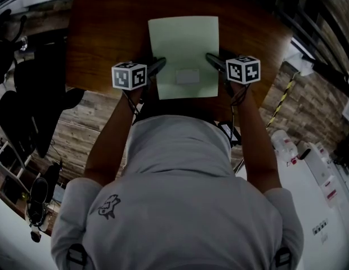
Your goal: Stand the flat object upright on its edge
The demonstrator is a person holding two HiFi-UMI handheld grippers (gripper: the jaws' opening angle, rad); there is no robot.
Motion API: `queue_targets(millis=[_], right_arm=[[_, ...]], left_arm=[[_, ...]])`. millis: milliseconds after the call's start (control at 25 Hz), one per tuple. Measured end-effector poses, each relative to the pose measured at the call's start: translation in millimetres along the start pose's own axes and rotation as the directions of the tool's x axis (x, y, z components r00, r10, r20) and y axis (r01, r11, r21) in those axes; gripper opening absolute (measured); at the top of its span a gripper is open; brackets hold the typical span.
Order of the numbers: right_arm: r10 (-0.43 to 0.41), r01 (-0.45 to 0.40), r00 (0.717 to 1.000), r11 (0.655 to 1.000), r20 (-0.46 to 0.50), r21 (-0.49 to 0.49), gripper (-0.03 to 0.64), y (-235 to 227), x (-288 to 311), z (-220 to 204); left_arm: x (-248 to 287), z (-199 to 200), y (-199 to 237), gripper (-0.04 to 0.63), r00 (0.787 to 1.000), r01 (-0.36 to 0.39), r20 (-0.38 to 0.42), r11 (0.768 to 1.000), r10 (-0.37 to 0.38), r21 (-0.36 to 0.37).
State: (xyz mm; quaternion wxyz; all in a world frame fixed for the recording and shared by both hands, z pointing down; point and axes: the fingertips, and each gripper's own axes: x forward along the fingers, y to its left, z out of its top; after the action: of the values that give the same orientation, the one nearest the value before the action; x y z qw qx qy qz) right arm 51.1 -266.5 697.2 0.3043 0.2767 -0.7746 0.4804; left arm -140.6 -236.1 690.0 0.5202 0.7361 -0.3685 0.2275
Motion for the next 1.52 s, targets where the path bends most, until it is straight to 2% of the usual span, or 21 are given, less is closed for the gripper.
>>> queue_targets(millis=[360, 720, 1520], right_arm=[[0.071, -0.069, 0.996, 0.997, -0.049, 0.042, 0.241, -1, 3, 0], [0.115, -0.112, 0.99, 0.993, -0.075, 0.046, 0.244, -2, 6, 1], [0.067, -0.064, 0.995, 0.997, -0.078, 0.047, 0.242, 7, -1, -5]], left_arm=[[4, -5, 2, 0.264, 1.0, 0.018, -0.018, 0.999, -0.019, -0.038], [7, -6, 1, 0.267, 0.999, 0.03, -0.031, 0.999, -0.032, -0.041], [0, -7, -6, 0.241, 1.0, 0.004, -0.011, 0.999, -0.005, -0.035]])
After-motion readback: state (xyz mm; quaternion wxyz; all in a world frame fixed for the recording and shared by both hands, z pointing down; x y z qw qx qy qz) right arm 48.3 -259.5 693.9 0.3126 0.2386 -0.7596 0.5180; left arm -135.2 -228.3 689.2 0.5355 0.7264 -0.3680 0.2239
